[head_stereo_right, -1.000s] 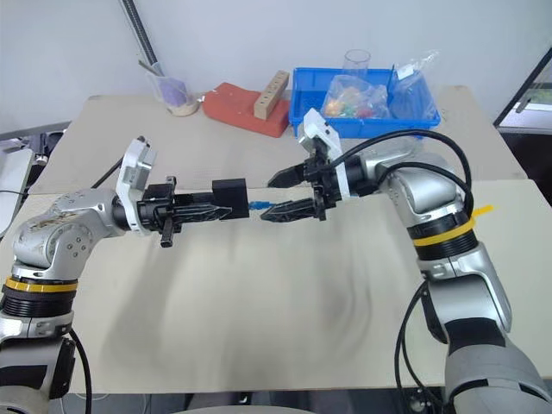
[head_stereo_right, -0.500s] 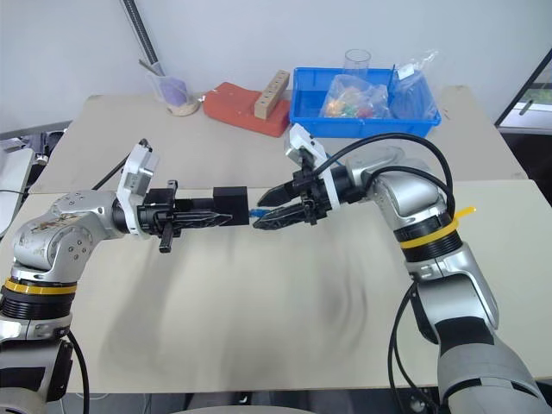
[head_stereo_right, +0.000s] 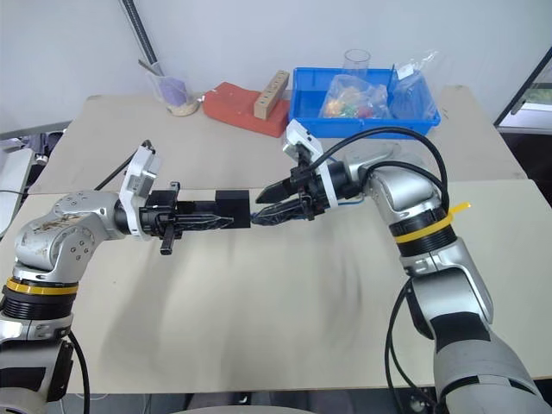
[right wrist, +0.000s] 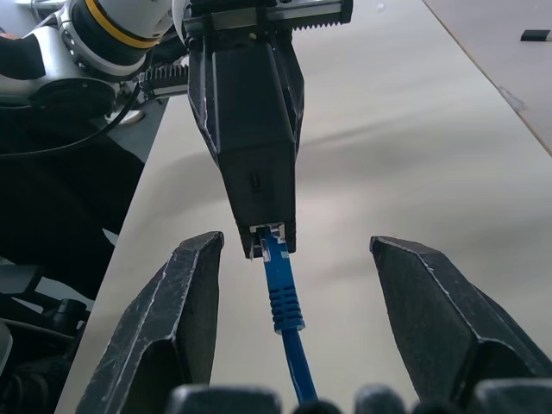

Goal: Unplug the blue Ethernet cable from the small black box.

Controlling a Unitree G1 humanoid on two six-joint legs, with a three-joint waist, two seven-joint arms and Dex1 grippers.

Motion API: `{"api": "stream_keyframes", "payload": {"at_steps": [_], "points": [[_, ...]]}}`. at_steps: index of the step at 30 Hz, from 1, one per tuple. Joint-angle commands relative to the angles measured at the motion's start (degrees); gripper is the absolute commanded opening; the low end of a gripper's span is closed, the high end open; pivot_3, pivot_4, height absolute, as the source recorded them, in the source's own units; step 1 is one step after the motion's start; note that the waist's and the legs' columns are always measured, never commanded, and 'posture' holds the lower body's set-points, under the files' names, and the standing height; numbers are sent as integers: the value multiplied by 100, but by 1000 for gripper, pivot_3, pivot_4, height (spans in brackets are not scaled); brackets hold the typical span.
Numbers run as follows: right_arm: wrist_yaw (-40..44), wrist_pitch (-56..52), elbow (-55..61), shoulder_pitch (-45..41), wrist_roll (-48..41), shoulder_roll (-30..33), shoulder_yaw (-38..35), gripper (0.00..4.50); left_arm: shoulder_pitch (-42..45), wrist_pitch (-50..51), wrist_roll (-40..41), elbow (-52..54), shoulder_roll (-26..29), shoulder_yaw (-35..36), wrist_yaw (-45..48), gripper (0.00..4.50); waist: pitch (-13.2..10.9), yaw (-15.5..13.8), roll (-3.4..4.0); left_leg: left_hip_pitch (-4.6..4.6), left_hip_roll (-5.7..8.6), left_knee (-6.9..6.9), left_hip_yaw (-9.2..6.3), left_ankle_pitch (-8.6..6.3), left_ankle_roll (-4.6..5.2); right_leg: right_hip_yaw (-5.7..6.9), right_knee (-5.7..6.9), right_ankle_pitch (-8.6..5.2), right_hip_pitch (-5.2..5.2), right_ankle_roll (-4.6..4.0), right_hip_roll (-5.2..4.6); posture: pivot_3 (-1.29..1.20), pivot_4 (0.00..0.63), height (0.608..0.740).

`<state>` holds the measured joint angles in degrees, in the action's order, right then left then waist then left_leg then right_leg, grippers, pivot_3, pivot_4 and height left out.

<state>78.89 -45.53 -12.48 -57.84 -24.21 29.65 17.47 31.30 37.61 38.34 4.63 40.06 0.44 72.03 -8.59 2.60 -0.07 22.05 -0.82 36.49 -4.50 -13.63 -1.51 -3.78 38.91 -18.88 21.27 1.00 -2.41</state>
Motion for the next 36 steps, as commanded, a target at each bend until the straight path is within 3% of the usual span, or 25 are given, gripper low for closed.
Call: {"api": "stream_keyframes", "payload": {"at_steps": [1, 7, 8, 26, 28, 32, 36], "points": [[175, 125, 100, -150, -23, -26, -18, 2273, 98, -105, 43, 215, -4, 47, 37, 491, 0, 0, 0, 0, 0, 0, 0, 0, 0, 0, 0, 0, 0, 0, 0, 0, 150, 740], [338, 267, 89, -78, 100, -4, 64, 158, 111, -56, 92, 288, -25, 62, -2, 491, 0, 1, 0, 0, 0, 0, 0, 0, 0, 0, 0, 0, 0, 0, 0, 0, 150, 740], [360, 292, 92, -62, 117, 2, 76, 31, 107, -40, 107, 310, -23, 64, -8, 491, 0, 0, 0, 0, 0, 0, 0, 0, 0, 0, 0, 0, 0, 0, 0, 0, 150, 740], [485, 454, -32, -111, 233, -57, 72, 31, 152, -53, 92, 279, 10, 23, 47, 491, 0, 0, 0, -1, -1, 0, 0, 0, 0, 0, 0, 0, 0, 0, 0, 0, 150, 740], [482, 428, -30, -115, 221, -60, 63, 1005, 156, -55, 89, 275, 17, 22, 51, 491, 0, -1, 0, -1, -1, 0, 0, 0, 0, 1, 0, 0, 0, 0, 0, 0, 150, 740], [461, 463, -36, -109, 261, -72, 50, 2345, 160, -48, 84, 283, 14, 13, 54, 491, 0, 0, 0, 0, 0, 0, -1, 0, 0, 1, 0, 0, 0, 0, 0, 0, 150, 740], [446, 453, -41, -108, 271, -87, 48, 2345, 180, -43, 65, 274, -3, -4, 51, 491, 0, 0, 0, 0, -1, 0, -1, 0, 0, 1, 0, 0, 0, 0, 0, 0, 150, 740]]}}
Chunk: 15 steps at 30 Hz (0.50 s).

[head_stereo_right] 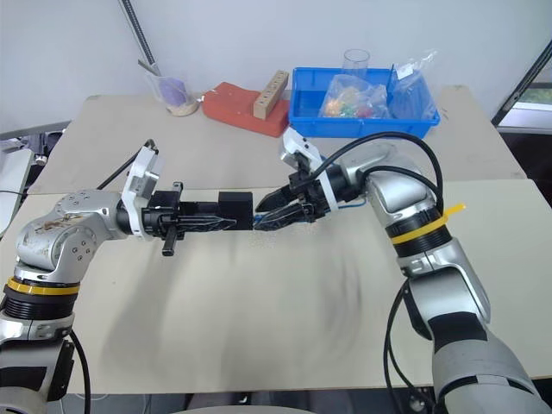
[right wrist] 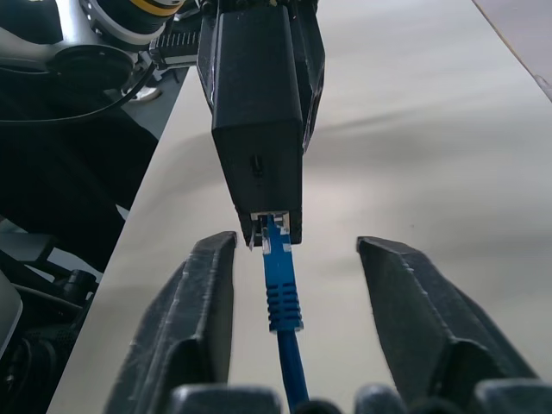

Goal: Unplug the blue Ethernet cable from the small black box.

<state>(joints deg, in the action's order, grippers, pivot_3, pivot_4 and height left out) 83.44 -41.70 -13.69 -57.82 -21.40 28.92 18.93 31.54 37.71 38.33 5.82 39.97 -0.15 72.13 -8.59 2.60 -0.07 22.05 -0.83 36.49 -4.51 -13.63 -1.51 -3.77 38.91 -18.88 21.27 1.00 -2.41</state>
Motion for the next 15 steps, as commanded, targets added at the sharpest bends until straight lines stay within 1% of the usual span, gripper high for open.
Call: {"api": "stream_keyframes", "payload": {"at_steps": [1, 7, 10, 12, 13, 14, 15], "points": [[-16, 63, 82, -108, -11, -20, -96, 2345, 167, -50, 65, 152, 4, 51, 42, 491, 0, 0, 0, 0, 0, 0, 0, 0, 0, 0, 0, 0, 0, 0, 0, 0, 150, 740], [-24, 93, -39, -158, 5, -61, -102, 2345, 199, -40, 58, 140, 9, 28, 64, 491, 0, 1, 0, 0, 0, 0, 0, 0, 0, 0, -1, 0, 0, 0, 0, 0, 150, 740], [9, 74, -90, -193, -15, -63, -117, 1556, 192, -32, 62, 152, 15, 22, 73, 491, 0, 0, 0, 0, 0, 0, 0, 0, 0, 0, 0, 0, 0, 0, 0, 0, 150, 740], [42, 67, -93, -196, -22, -54, -115, 796, 184, -20, 71, 164, 18, 18, 74, 491, 0, 3, 0, 0, 0, 0, 0, 0, 0, 0, 0, 0, 0, 0, 0, 0, 150, 740], [76, 70, -91, -194, -23, -45, -104, 550, 178, -20, 71, 174, 17, 14, 74, 491, 0, 2, 0, -1, 0, 0, 0, 0, 0, 0, 0, 0, 0, 0, 1, 0, 150, 740], [100, 74, -92, -193, -23, -39, -97, 200, 174, -20, 70, 179, 16, 11, 74, 491, 0, 1, 0, -1, 0, 0, 0, 0, 0, 0, 0, 0, 0, 0, 0, 0, 150, 740], [120, 83, -103, -197, -19, -36, -91, 50, 173, -12, 74, 186, 14, 7, 76, 491, 0, 1, 0, -1, 0, 0, 0, 0, 0, 0, 0, 0, 0, 0, 0, 0, 150, 740]]}}
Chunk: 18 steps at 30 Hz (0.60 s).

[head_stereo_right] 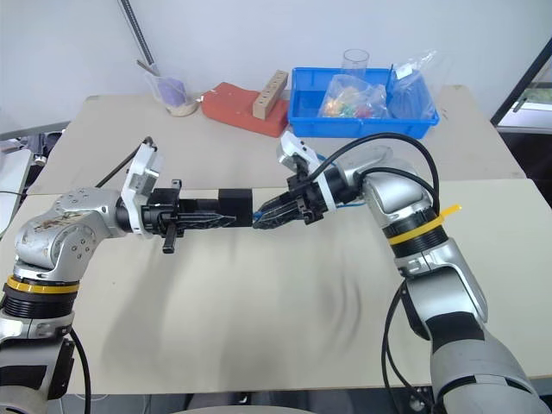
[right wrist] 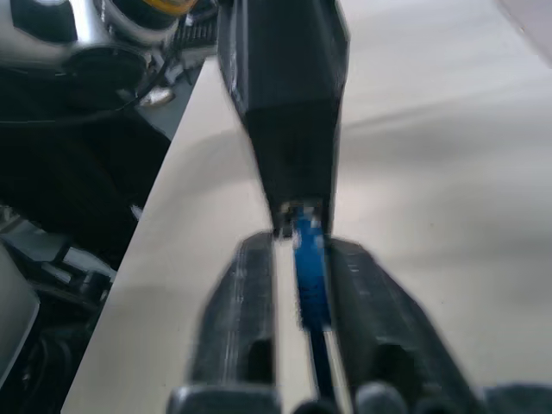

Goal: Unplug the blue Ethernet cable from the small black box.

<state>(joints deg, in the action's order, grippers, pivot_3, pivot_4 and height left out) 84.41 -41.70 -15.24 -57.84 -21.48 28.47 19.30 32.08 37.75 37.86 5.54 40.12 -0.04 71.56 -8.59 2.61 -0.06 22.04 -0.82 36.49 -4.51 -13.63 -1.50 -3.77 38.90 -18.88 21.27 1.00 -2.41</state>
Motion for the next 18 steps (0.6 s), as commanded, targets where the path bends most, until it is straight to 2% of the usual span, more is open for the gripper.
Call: {"api": "stream_keyframes", "payload": {"at_steps": [1, 13, 15, 18], "points": [[43, 95, 52, -196, -6, 14, -121, 50, 112, -10, 126, 226, 1, -6, 136, 491, 0, 0, 0, 0, -1, 0, 0, 0, 0, 0, 0, 0, 0, 0, 1, 0, 150, 740], [452, 382, -126, -332, 224, 111, 86, 50, -63, -34, 85, 343, 52, -28, 149, 491, 0, 4, 0, 0, 0, 0, 0, 0, 0, 0, 0, 0, 0, 0, 0, 0, 150, 740], [551, 345, -12, -172, 222, 333, 72, 50, -129, -23, 102, 357, 89, 90, 68, 491, 0, 1, 0, 1, 0, 0, 0, 0, 0, 0, 0, 0, 0, 0, 0, 0, 150, 740], [690, 464, 147, 389, 307, 1081, -42, 50, -401, 35, 193, 456, 343, 469, -14, 491, 0, -66, -1, 6, 1, 1, -5, 0, 0, 6, -1, 0, -2, 0, -3, 0, 150, 740]]}}
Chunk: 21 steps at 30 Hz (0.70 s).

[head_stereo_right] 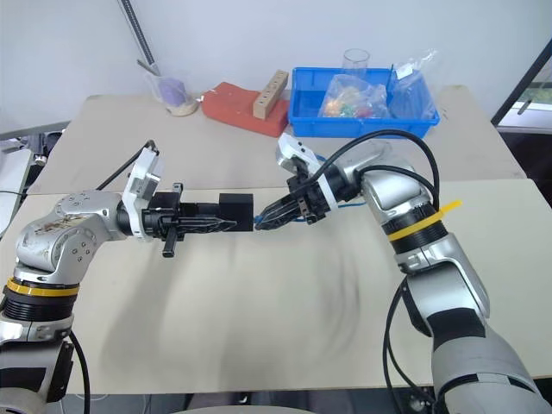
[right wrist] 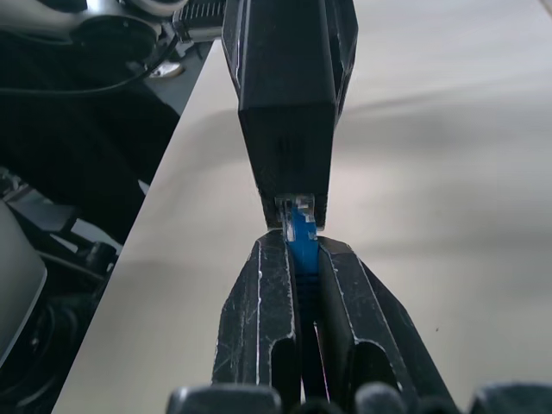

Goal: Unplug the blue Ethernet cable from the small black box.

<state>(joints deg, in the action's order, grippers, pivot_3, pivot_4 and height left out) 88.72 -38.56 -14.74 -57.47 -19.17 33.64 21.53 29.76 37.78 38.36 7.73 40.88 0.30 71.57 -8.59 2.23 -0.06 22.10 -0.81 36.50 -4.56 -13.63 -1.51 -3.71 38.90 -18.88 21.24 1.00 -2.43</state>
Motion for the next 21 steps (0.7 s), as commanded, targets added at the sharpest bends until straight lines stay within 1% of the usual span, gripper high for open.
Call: {"api": "stream_keyframes", "payload": {"at_steps": [1, 4, 5, 8, 10, 11, 12, 17, 18, 19, 21], "points": [[200, 147, 166, 529, 61, 713, -293, 50, -286, 37, 163, 278, 324, 526, -61, 491, -1, -47, -1, 0, 0, 4, -2, -2, 3, 5, -3, 0, -5, 0, -2, 0, 150, 740], [-225, 220, 425, 1029, 98, 769, -350, 50, -660, -36, 152, 381, 342, 682, -247, 491, -1, -13, -1, 2, 0, 7, 4, -4, 6, 0, -28, 0, -3, 0, -4, 0, 150, 740], [-494, 230, 505, 1192, 143, 659, -382, 50, -783, -138, 77, 407, 290, 685, -325, 491, -1, 29, -1, -2, -2, 7, 6, -4, 7, -2, -25, 0, -3, 0, -2, 0, 150, 740], [-1649, 911, 562, 1715, 771, 286, -344, 50, -1053, -381, -82, 502, -15, 729, -769, 491, -1, 83, -1, -15, -8, 0, 9, -5, 8, -12, -13, 0, -2, 0, 8, 0, 150, 740], [-2118, 1247, 538, 1896, 1060, 154, -364, 50, -1135, -472, -124, 575, -144, 736, -963, 491, -1, 59, -1, -13, -9, -2, 7, -5, 8, -11, -8, 0, 1, 1, 9, 0, 150, 740], [-2175, 1228, 574, 1979, 1059, 123, -394, 484, -1171, -624, -238, 598, -226, 711, -1092, 491, -2, 40, -1, -5, -8, -2, 6, -5, 8, -11, -8, 0, 7, 1, 8, 0, 150, 740], [-2222, 1296, 603, 2056, 1096, 117, -399, 1022, -1201, -761, -345, 622, -314, 678, -1213, 491, -2, 27, -1, -1, -4, 0, 7, -5, 8, -12, -5, 0, 11, 1, 4, 0, 150, 740], [-2269, 1012, 931, 2150, 792, 112, -657, 2731, -1223, -1061, -557, 615, -660, 679, -1746, 491, -1, -42, -1, 0, 2, 12, 9, -5, 7, -12, -15, 0, 0, 0, -5, 0, 150, 740], [-2254, 892, 1122, 2123, 645, 144, -785, 3038, -1236, -1246, -730, 489, -743, 689, -1912, 491, -1, -42, -1, 0, 1, 12, 9, -5, 7, -12, -17, 0, 0, 0, -5, 0, 150, 740], [-2296, 679, 1328, 2096, 446, 132, -960, 3439, -1251, -1435, -909, 350, -820, 679, -2061, 491, -1, -42, -1, 0, 1, 12, 9, -5, 8, -12, -17, 0, 0, 0, -4, 0, 150, 740], [-2481, 156, 1766, 2056, 6, 10, -1314, 4128, -1286, -1918, -1354, -22, -982, 620, -2391, 491, -1, -45, -1, 0, 0, 11, 9, -5, 8, -12, -17, 0, 0, 0, -3, 0, 150, 740]]}}
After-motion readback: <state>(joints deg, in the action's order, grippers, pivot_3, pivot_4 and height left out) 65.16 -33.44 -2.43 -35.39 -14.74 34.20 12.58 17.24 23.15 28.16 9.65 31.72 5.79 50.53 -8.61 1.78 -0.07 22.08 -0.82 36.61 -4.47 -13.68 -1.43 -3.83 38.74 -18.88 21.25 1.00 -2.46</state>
